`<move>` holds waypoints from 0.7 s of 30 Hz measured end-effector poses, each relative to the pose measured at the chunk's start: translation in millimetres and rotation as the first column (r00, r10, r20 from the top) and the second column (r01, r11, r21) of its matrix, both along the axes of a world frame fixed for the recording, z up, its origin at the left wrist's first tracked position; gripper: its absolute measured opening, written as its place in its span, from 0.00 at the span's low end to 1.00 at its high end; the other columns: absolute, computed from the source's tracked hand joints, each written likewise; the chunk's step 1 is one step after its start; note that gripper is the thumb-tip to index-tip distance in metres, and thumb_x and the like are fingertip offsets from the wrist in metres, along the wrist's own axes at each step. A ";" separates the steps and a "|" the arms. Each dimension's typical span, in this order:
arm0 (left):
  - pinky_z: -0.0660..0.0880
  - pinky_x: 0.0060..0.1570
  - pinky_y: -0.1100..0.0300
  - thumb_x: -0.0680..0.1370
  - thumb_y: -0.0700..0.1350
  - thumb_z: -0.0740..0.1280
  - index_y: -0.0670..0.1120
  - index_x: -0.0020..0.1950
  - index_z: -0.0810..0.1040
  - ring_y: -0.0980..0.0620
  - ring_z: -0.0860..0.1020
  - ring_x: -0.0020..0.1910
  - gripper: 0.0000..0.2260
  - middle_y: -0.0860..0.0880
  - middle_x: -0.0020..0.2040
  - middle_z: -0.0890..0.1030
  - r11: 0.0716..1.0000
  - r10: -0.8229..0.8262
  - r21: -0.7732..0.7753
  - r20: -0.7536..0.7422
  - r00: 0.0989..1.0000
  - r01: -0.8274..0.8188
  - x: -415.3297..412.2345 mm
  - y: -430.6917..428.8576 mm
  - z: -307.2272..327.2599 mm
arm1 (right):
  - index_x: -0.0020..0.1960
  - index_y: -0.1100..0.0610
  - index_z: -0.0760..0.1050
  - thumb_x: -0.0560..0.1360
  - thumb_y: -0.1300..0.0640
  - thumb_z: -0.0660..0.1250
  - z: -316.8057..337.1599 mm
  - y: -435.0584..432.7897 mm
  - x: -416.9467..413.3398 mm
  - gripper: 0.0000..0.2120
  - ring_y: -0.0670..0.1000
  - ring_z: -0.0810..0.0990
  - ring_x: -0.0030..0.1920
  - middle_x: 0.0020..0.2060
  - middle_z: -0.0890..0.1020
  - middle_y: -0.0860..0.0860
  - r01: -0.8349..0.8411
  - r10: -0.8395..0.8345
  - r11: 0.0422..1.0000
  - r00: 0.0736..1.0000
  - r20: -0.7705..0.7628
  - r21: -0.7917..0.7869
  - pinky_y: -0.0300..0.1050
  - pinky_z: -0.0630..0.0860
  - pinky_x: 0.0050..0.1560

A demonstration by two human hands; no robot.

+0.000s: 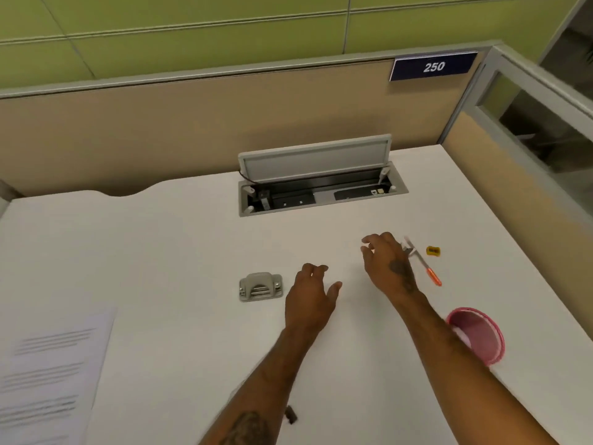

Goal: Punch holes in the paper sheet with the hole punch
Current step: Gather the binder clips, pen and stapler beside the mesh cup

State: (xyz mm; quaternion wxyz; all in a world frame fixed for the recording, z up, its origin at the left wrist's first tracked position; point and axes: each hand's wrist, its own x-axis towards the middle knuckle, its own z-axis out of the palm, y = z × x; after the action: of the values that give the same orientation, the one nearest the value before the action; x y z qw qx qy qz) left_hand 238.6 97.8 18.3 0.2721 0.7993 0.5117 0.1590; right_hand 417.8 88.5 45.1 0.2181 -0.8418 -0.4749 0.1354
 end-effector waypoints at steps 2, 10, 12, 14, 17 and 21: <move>0.78 0.51 0.52 0.79 0.58 0.63 0.49 0.68 0.73 0.50 0.74 0.63 0.21 0.51 0.65 0.74 0.998 0.062 0.016 -0.004 0.998 -0.062 -46.4 -10.0 0.5 | 0.61 0.57 0.76 0.80 0.56 0.63 -9.4 -15.1 -54.9 0.12 0.56 0.81 0.53 0.59 0.77 0.55 -0.107 0.109 0.993 0.994 -0.026 0.057 0.47 0.79 0.52; 0.75 0.52 0.60 0.79 0.59 0.61 0.51 0.67 0.74 0.54 0.73 0.61 0.20 0.54 0.62 0.75 0.995 0.062 0.079 -0.088 0.994 -0.056 -197.6 -76.2 -17.7 | 0.60 0.55 0.76 0.80 0.53 0.61 -60.2 -100.1 -200.1 0.12 0.51 0.80 0.53 0.57 0.78 0.51 -0.376 0.374 0.926 0.927 -0.039 -0.035 0.41 0.77 0.52; 0.74 0.55 0.61 0.79 0.60 0.61 0.51 0.68 0.72 0.54 0.72 0.63 0.21 0.54 0.64 0.74 0.999 0.030 0.042 -0.126 0.992 -0.024 -220.9 -95.0 -26.5 | 0.60 0.54 0.76 0.80 0.52 0.59 -66.1 -121.7 -216.2 0.12 0.50 0.79 0.53 0.56 0.77 0.49 -0.392 0.391 0.918 0.920 -0.030 -0.063 0.41 0.76 0.51; 0.73 0.58 0.60 0.79 0.61 0.60 0.52 0.71 0.70 0.53 0.69 0.66 0.24 0.54 0.66 0.72 1.000 -0.019 0.004 -0.172 0.985 0.020 -237.4 -111.1 -34.6 | 0.59 0.52 0.75 0.80 0.50 0.58 -68.9 -141.4 -226.8 0.12 0.48 0.77 0.55 0.55 0.75 0.47 -0.395 0.395 0.913 0.918 -0.024 -0.104 0.41 0.76 0.51; 0.72 0.59 0.60 0.77 0.61 0.62 0.54 0.74 0.66 0.54 0.66 0.68 0.26 0.56 0.70 0.67 0.996 -0.075 -0.058 -0.210 0.975 0.064 -251.4 -127.2 -41.4 | 0.63 0.51 0.73 0.78 0.46 0.58 -70.4 -163.8 -235.8 0.16 0.47 0.74 0.58 0.57 0.73 0.45 -0.419 0.425 0.894 0.905 0.005 -0.157 0.43 0.76 0.51; 0.74 0.58 0.59 0.78 0.56 0.64 0.54 0.74 0.66 0.56 0.69 0.67 0.25 0.55 0.72 0.65 0.992 -0.096 -0.108 -0.240 0.966 0.072 -256.8 -139.6 -47.3 | 0.70 0.49 0.69 0.78 0.45 0.59 -72.8 -182.7 -237.2 0.22 0.48 0.69 0.67 0.67 0.68 0.47 -0.465 0.480 0.860 0.877 0.023 -0.209 0.44 0.74 0.58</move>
State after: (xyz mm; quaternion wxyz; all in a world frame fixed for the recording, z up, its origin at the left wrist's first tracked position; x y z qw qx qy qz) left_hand -18.2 -41.8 -28.9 0.2524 0.8195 0.5141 0.0221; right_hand 180.7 -94.3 -27.8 0.0763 -0.7215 -0.6586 0.1998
